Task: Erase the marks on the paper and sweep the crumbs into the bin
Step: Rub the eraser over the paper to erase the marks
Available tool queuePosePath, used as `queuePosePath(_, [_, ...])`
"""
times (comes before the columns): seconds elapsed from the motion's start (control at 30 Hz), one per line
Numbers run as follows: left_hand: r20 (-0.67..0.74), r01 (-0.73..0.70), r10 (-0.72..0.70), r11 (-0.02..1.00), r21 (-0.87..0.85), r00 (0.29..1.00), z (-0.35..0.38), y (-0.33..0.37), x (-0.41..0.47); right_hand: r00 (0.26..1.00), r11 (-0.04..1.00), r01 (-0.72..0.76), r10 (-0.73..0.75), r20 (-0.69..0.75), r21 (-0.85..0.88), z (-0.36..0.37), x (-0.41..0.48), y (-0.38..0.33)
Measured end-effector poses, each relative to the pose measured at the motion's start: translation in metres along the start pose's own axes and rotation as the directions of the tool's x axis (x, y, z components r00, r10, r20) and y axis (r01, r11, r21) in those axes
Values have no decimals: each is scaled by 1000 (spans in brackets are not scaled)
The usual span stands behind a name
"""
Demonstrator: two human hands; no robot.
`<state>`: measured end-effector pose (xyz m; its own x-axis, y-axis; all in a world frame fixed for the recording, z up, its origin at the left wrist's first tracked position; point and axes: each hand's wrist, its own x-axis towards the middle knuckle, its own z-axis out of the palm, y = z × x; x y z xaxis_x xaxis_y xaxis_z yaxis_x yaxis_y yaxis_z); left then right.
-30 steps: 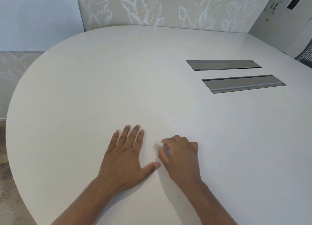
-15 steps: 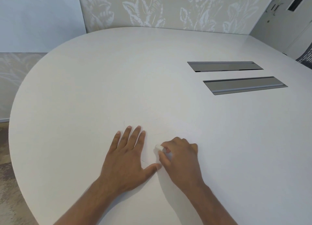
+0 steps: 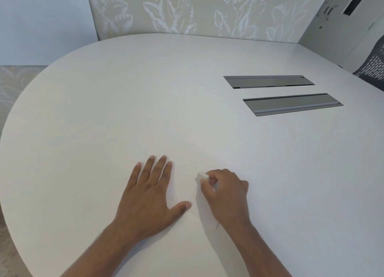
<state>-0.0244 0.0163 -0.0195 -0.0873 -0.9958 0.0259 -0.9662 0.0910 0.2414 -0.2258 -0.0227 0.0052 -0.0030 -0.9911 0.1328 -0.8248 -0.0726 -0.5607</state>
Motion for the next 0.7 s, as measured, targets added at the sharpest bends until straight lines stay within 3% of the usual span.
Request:
queuePosePath(0.1, [-7, 2, -2, 1000, -6, 1000, 0, 0, 0, 999, 995, 33, -33, 0, -97, 7, 1, 0])
queuePosePath(0.27, [3, 9, -9, 1000, -6, 1000, -2, 1, 0, 992, 988, -93, 82, -97, -125, -2, 18, 16])
queuePosePath(0.47, [3, 5, -5, 1000, -16, 1000, 1, -1, 1, 994, 980, 99, -105, -22, -172, 14, 4, 1])
queuePosePath(0.63, [6, 6, -6, 1000, 0, 1000, -2, 1, 0, 992, 970, -51, 22, -126, -237, 1, 19, 17])
queuePosePath(0.7, [15, 3, -4, 1000, 6, 1000, -1, 1, 0, 993, 973, -4, -22, -112, -229, 5, 15, 11])
